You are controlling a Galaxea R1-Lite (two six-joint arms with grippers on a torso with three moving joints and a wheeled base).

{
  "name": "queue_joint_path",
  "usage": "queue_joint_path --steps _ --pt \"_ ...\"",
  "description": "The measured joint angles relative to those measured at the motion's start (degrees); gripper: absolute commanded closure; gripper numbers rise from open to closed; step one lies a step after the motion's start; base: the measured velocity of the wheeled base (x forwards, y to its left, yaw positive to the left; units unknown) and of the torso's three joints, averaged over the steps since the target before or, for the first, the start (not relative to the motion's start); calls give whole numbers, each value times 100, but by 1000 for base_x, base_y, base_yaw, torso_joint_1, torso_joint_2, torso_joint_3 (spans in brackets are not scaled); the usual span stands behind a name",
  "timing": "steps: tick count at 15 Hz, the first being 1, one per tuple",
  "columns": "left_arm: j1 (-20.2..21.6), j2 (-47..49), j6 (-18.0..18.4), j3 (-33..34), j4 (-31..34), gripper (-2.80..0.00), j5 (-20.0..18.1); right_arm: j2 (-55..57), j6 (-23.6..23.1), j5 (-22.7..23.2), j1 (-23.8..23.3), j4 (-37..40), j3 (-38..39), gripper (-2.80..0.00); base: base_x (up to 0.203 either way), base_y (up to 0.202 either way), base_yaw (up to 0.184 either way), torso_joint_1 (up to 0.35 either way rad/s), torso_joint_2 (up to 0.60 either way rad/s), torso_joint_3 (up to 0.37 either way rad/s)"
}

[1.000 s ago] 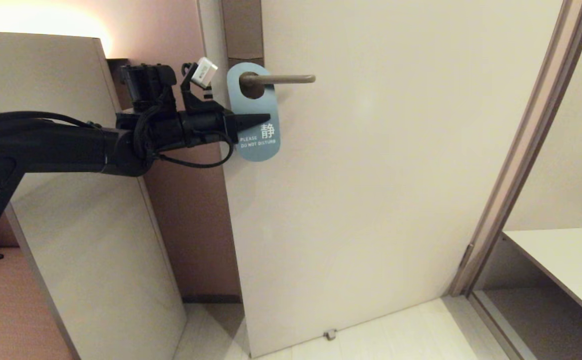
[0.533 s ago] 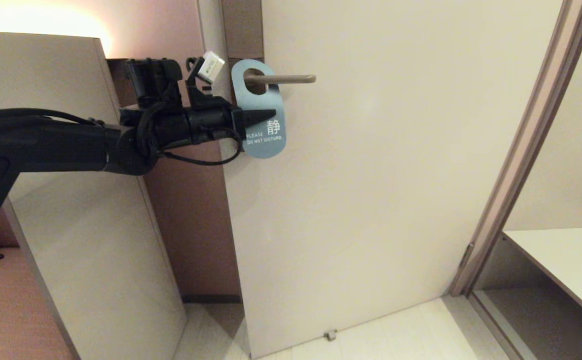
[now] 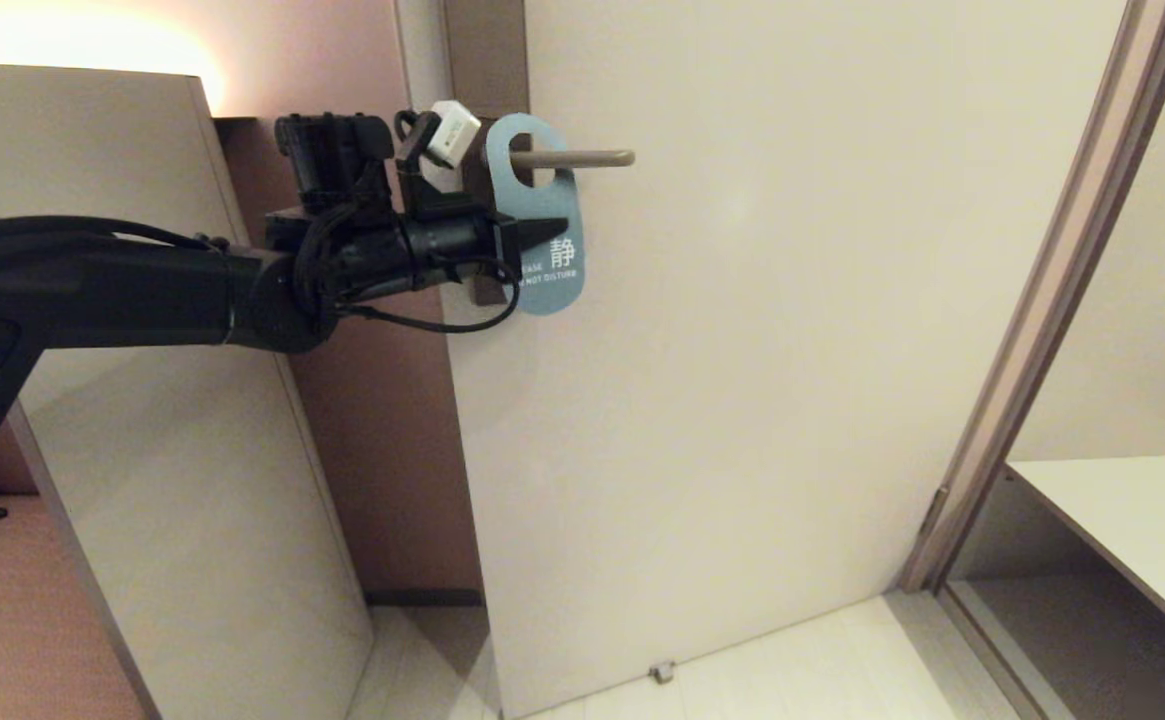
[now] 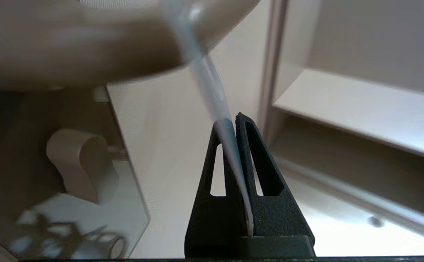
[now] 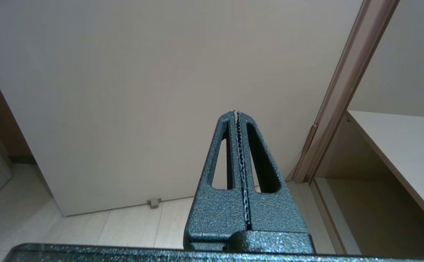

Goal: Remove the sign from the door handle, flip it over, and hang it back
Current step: Take down the sign

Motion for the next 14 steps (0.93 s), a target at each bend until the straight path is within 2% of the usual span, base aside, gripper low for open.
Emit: queue_joint_path --steps 2,3,14 --pt "-36 -34 311 0 294 0 254 0 1 0 0 0 0 0 0 0 0 0 0 0" --pt "-57 -48 355 -1 335 0 395 0 1 0 0 0 0 0 0 0 0 0 0 0" --pt "-573 -59 466 -349 829 0 2117 0 0 -2 0 -2 0 0 0 0 0 0 0 0"
